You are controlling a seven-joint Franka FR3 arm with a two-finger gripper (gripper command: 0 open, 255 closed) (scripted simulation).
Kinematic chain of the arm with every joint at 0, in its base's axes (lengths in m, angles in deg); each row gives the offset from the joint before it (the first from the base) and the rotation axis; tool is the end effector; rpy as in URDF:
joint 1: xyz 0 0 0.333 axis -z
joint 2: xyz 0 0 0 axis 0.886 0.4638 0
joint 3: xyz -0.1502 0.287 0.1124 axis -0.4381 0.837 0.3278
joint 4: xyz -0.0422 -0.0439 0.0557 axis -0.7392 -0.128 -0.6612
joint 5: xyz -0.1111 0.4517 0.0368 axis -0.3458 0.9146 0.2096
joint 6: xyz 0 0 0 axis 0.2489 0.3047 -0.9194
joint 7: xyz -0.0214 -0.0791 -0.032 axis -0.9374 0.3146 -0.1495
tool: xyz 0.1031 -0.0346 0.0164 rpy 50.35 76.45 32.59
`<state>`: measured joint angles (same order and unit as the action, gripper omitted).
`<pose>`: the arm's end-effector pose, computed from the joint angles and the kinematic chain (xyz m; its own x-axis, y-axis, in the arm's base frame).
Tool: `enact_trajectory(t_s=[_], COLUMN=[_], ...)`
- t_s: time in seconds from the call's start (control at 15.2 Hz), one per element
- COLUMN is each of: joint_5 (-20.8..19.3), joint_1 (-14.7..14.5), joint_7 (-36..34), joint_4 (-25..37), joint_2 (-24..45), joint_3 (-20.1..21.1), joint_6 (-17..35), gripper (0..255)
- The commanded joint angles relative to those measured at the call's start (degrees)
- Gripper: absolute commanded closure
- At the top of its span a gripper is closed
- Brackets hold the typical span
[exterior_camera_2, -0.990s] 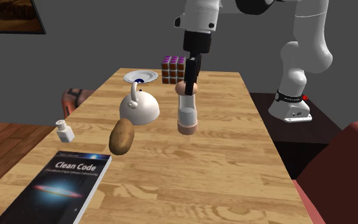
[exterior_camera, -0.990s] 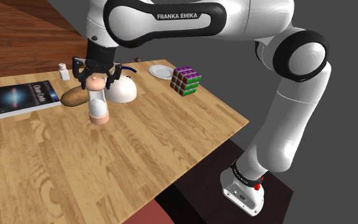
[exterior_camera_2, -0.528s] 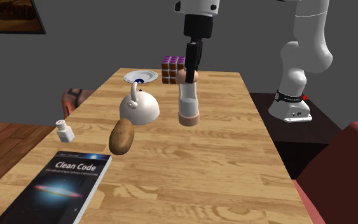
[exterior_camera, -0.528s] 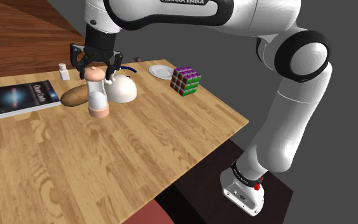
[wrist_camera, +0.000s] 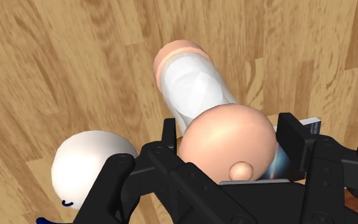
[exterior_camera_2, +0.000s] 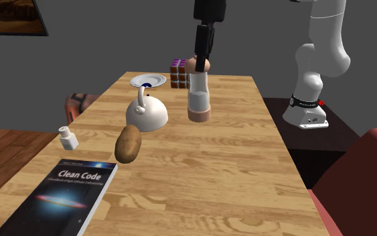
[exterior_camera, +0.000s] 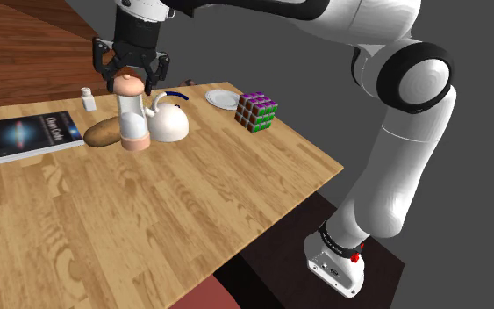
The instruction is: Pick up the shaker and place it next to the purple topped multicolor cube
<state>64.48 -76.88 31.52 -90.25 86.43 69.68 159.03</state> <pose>0.5922 0.4346 0.5944 0.9858 -0.1536 0.0678 -0.1404 -0.9755 -0.1692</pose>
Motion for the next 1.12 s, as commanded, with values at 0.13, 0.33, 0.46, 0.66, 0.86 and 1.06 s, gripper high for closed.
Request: enact_trajectory(t_s=[0.13, 0.33, 0.46, 0.66, 0.86, 1.06], joint_5=[-0.34, -0.73, -1.05, -1.64, -2.26, 1.52], joint_1=[-0.43, -0.88, -1.25, -1.92, -2.67, 2.23], joint_7=[-0.26, -0.50, -0.68, -0.97, -1.23, 2.81], joint_4=[4.03, 7.49, 10.00, 14.16, 18.14, 8.57], joint_2=[0.71, 1.52, 2.19, 3.42, 4.74, -2.31], joint_3=[0.07, 0.12, 0.14, 0.18, 0.19, -0.40], joint_6=[-3.37, -6.07, -7.95, -10.93, -13.64, -10.82], gripper=[255, 255, 255, 255, 255, 255])
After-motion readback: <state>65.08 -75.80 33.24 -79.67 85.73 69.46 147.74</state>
